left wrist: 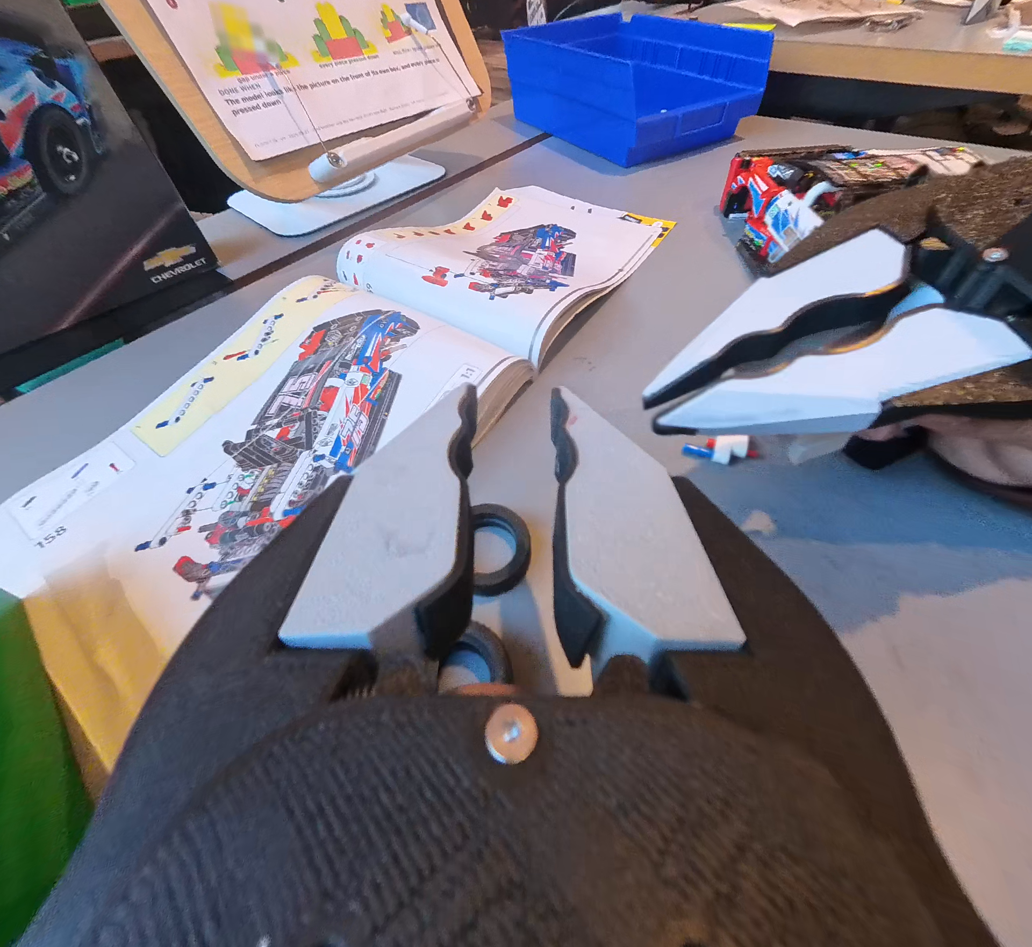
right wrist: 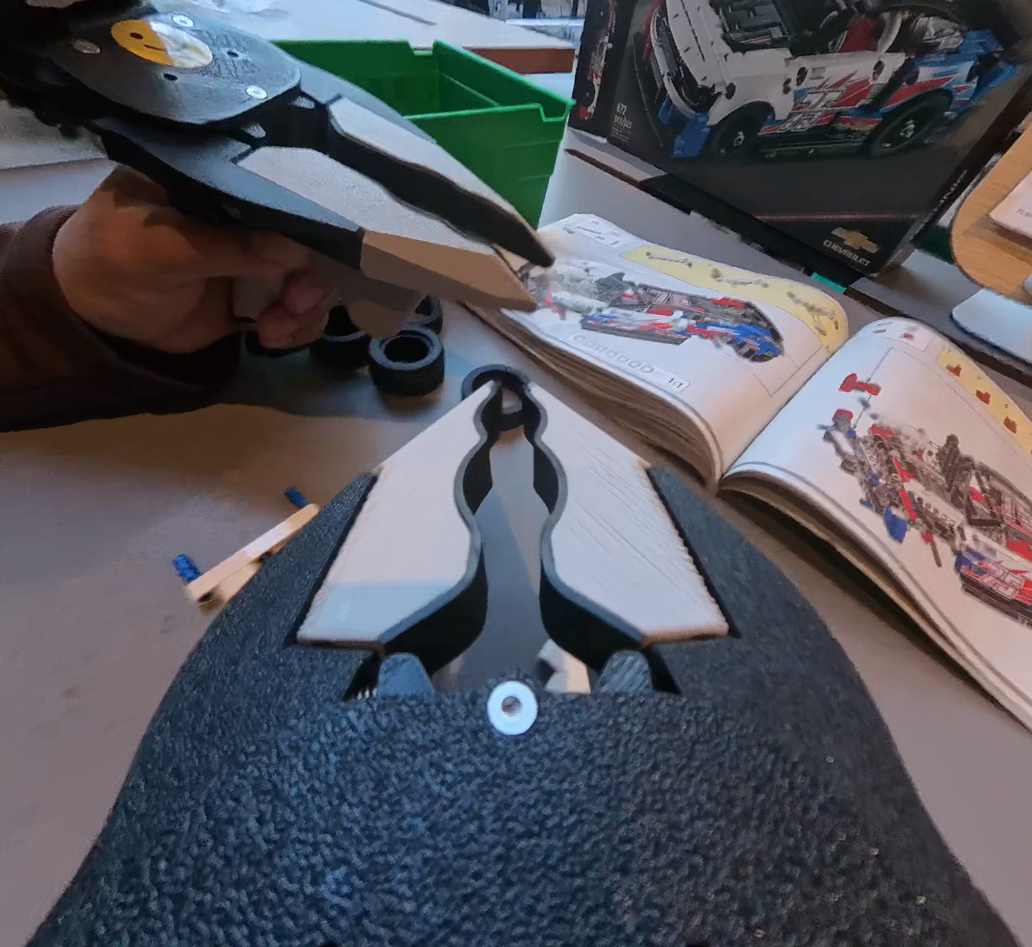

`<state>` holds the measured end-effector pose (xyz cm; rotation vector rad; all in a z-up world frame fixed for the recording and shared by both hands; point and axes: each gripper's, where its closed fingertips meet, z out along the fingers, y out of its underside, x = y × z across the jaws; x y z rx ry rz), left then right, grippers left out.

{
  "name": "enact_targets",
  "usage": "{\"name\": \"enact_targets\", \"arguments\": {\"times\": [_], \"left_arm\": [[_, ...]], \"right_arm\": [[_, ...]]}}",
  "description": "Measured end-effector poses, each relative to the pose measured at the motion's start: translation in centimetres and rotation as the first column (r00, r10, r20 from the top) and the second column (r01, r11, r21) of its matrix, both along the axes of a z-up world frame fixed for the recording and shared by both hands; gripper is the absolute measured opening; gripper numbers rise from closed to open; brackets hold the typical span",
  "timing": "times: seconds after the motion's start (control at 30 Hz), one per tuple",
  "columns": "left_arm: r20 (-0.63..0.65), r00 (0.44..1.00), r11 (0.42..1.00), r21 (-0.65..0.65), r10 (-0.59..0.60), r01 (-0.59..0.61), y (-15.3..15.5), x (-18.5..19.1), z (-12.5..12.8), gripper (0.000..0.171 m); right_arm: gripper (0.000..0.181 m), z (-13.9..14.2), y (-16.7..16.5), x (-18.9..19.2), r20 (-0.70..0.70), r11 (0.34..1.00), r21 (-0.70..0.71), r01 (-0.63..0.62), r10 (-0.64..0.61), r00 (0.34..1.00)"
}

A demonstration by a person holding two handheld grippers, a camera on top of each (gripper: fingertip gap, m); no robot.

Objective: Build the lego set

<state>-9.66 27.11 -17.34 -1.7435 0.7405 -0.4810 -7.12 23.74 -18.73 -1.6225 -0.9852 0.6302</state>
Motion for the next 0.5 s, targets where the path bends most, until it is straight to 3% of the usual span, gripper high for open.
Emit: {"name": "enact_targets", "arguments": {"times": [0.1, 0.17, 0.27, 0.33, 0.5], "left_arm": [[-0.017, 1.000, 1.000, 0.017, -0.023, 0.024, -1.6, -1.5, 1.7, 0.024], [-0.094, 0.995, 1.000, -0.013, -0.029, 0.028, -3.1, -3.0, 1.7, 0.027], [-0.155, 0.988, 0.988, -0.154, -0.025, 0.001, -6.7, -4.7, -0.1, 0.030], [-0.106, 0.991, 0.983, -0.175, -0.076, 0.057, -10.1, -3.4, -0.4, 0.030], [-0.222, 0.965, 0.967, -0.241, -0.137, 0.082, -14.4, -1.4, -4.8, 0.034]], "right_arm": [[0.018, -0.3, -2.4, 0.4, 0.034, 0.997, -0.081, -0.013, 0.016, 0.999], [0.022, -1.2, -4.2, 0.9, 0.082, 0.991, -0.130, -0.008, 0.019, 0.996], [0.027, -2.8, -7.6, 1.8, 0.145, 0.980, -0.199, -0.016, 0.046, 0.988], [0.026, -3.0, -9.3, 2.7, 0.168, 0.986, -0.165, 0.010, 0.019, 0.986], [0.024, -2.5, -12.6, 5.3, 0.178, 0.994, -0.093, 0.060, -0.043, 0.983]]}}
